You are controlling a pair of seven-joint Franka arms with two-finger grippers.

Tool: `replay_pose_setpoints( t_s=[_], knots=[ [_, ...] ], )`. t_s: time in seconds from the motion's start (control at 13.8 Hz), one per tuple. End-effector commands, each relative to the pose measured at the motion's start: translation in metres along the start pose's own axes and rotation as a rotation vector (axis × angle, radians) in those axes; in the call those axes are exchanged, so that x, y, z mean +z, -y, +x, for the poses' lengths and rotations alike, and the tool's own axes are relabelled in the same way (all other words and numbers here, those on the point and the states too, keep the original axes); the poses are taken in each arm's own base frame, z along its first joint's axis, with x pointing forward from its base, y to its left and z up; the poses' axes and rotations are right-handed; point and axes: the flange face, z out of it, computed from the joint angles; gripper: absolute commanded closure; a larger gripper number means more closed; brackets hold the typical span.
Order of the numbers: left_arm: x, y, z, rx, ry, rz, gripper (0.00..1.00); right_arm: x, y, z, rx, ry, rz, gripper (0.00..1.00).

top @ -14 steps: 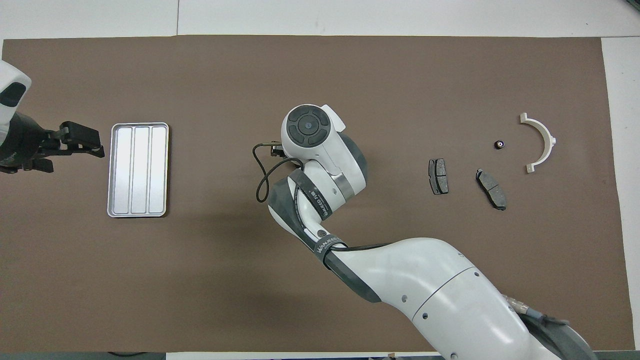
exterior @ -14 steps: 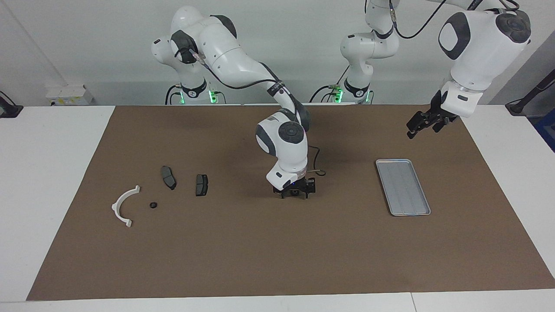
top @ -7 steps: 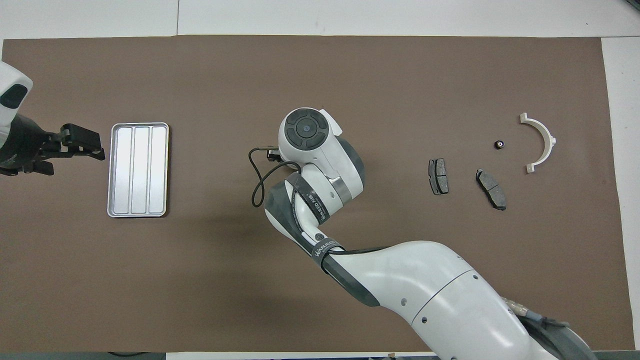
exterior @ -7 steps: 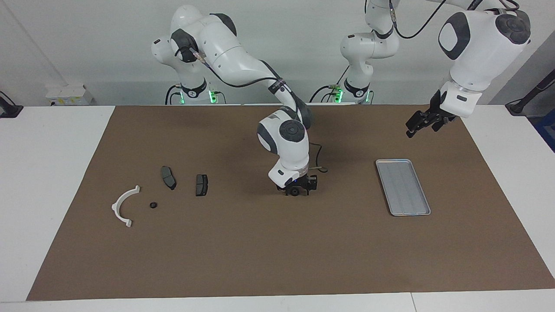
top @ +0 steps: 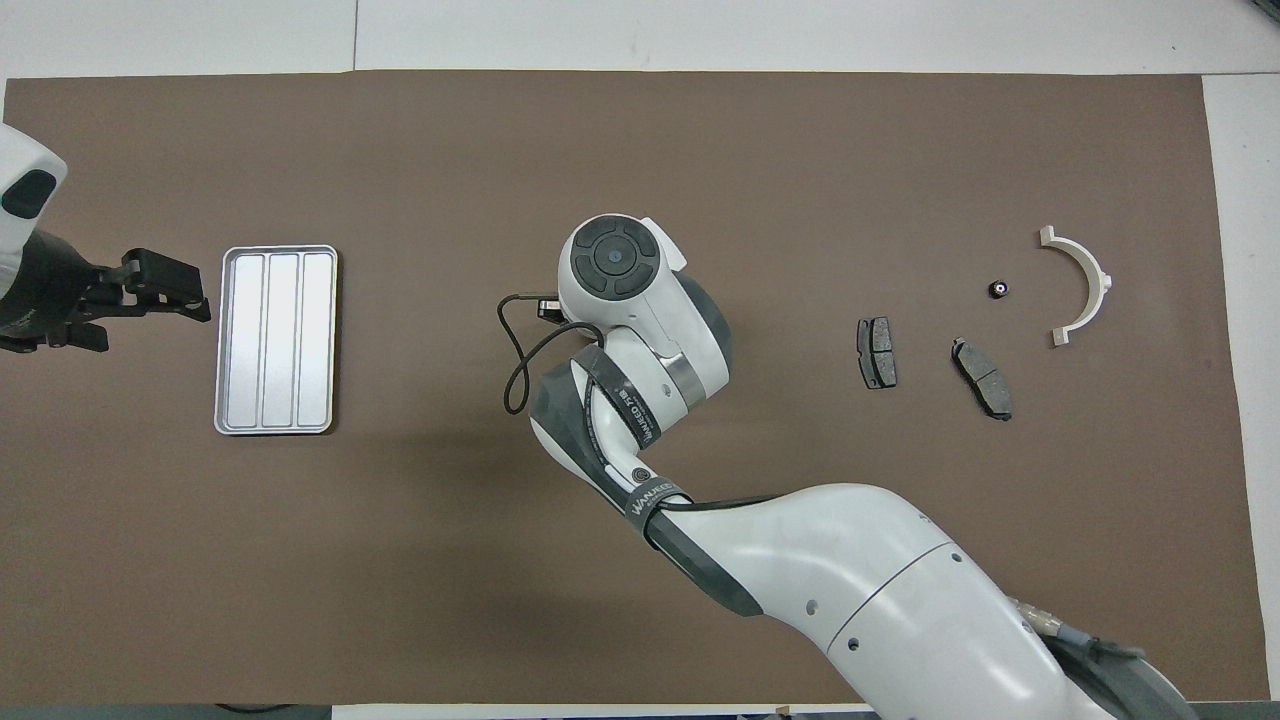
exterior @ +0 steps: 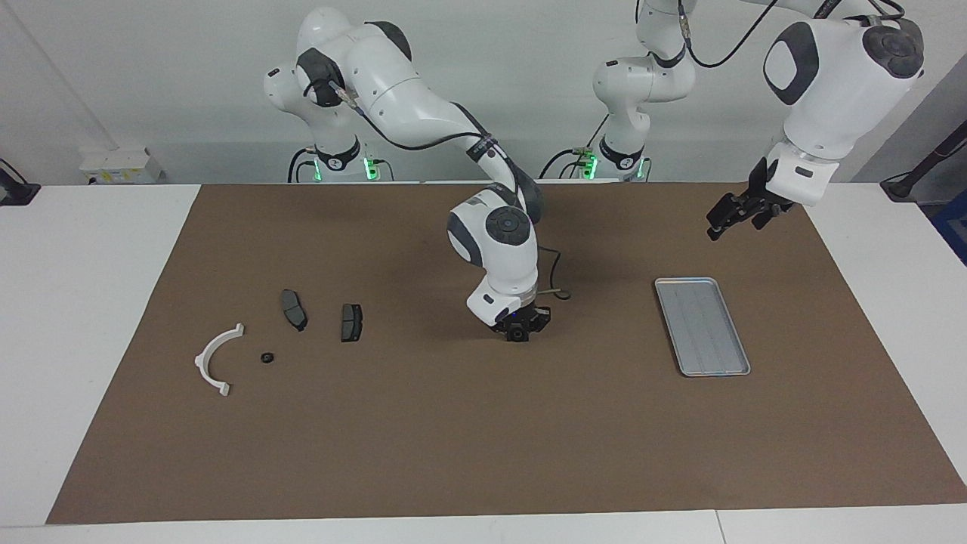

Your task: Place bearing gear from tray to pile

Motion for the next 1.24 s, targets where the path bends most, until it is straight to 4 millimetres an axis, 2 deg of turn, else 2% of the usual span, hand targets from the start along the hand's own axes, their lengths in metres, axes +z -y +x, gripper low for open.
replay_pose_setpoints(
  t_s=[0.0, 0.22, 0.44, 0.65, 0.8, 1.02, 1.16],
  knots=[
    [-0.002, 0.004, -0.006, 0.000, 0.006, -0.012, 0.00, -0.005, -0.005, 0.000, 0.004, 0.013, 0.013, 0.98],
    [-0.002, 0.005, -0.006, -0.003, 0.006, -0.012, 0.00, -0.016, -0.018, 0.014, -0.004, 0.017, -0.008, 1.00],
    [-0.002, 0.005, -0.006, -0.005, 0.006, -0.012, 0.00, -0.054, -0.050, 0.038, -0.022, 0.007, -0.015, 1.00],
    [-0.001, 0.002, -0.006, 0.001, 0.010, -0.011, 0.00, -0.110, -0.120, 0.084, -0.047, -0.044, 0.006, 1.00],
    [-0.002, 0.001, -0.007, 0.003, 0.014, -0.010, 0.00, -0.130, -0.177, 0.107, -0.108, -0.031, -0.011, 1.00],
    [-0.002, 0.000, -0.007, 0.006, 0.013, -0.010, 0.00, -0.145, -0.263, 0.130, -0.194, 0.016, -0.034, 1.00],
    [-0.002, -0.002, -0.008, 0.009, 0.011, -0.010, 0.00, -0.141, -0.314, 0.136, -0.254, 0.045, -0.039, 1.00]
  ],
)
